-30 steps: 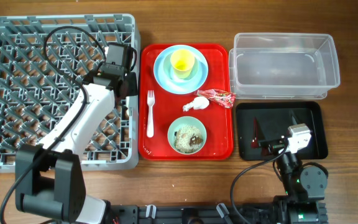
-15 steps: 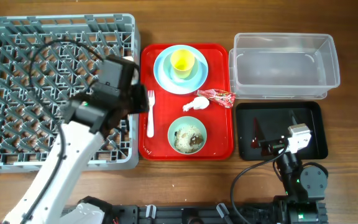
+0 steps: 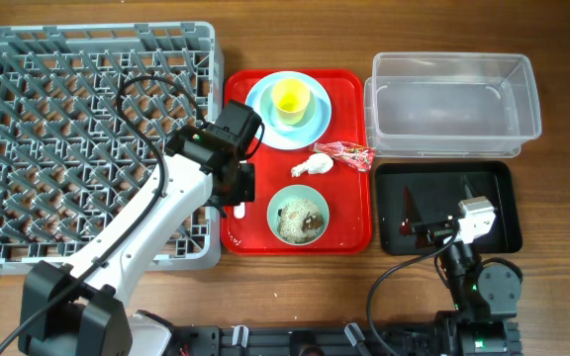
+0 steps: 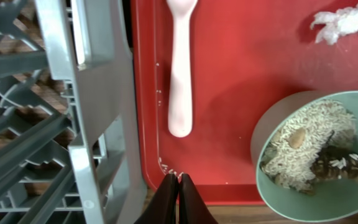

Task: Sort waste into correct bins and load items into the dishwasher rack
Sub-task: 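Move the left gripper to the white fork and grasp it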

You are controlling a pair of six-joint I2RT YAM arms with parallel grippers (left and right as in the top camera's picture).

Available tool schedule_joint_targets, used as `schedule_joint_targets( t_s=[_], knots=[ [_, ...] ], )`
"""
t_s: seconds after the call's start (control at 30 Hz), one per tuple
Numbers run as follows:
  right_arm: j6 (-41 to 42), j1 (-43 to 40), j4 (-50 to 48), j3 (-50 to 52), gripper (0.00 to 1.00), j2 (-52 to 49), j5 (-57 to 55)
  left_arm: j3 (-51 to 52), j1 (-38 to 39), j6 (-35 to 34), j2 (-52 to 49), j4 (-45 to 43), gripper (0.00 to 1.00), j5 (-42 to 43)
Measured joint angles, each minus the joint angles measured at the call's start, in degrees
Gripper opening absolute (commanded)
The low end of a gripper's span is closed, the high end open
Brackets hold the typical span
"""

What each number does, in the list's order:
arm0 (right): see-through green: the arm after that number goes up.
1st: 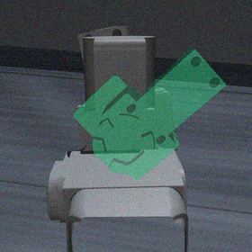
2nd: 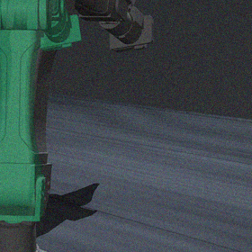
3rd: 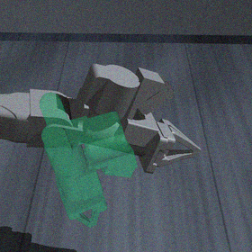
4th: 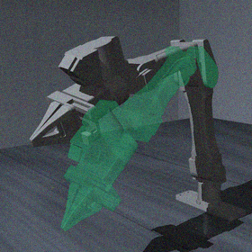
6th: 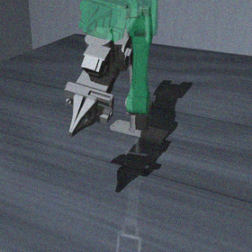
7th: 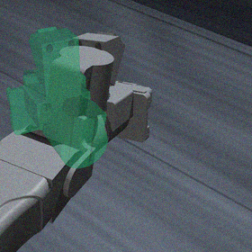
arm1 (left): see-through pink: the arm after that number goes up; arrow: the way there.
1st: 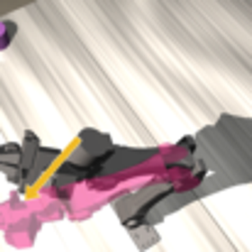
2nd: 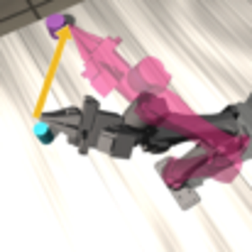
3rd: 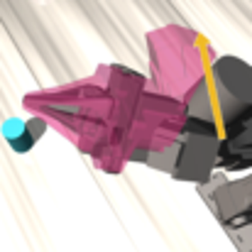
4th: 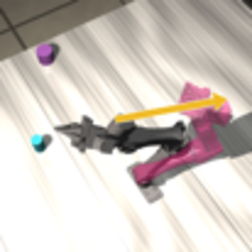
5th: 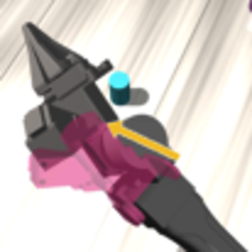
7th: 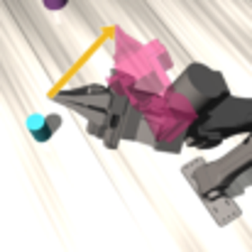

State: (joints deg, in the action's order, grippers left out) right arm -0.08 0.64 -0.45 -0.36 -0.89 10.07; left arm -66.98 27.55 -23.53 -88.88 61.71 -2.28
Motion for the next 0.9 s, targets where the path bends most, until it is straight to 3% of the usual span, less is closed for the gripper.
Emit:
schedule_joint_targets(
  t_s=[0.2,0.43,0.57,0.73,0.9],
  knots=[
    [0.0,0.0,0.0,0.0,1.0,0.0,0.0,4.9,0.0,0.0,-0.1,0.3,0.04,-0.9],
    [0.0,0.0,0.0,0.0,1.0,0.0,0.0,5.2,0.1,0.0,-0.1,6.8,0.05,-4.3],
    [0.0,0.0,0.0,0.0,1.0,0.0,0.0,5.2,0.2,-0.1,-0.1,7.1,0.15,-4.9],
    [0.0,0.0,0.0,0.0,1.0,0.0,0.0,5.1,0.2,-0.5,-0.1,0.1,0.32,-4.1],
    [0.0,0.0,0.0,0.0,1.0,0.0,0.0,4.4,0.2,-2.8,-0.1,-13.6,0.33,-2.9]
  ],
)
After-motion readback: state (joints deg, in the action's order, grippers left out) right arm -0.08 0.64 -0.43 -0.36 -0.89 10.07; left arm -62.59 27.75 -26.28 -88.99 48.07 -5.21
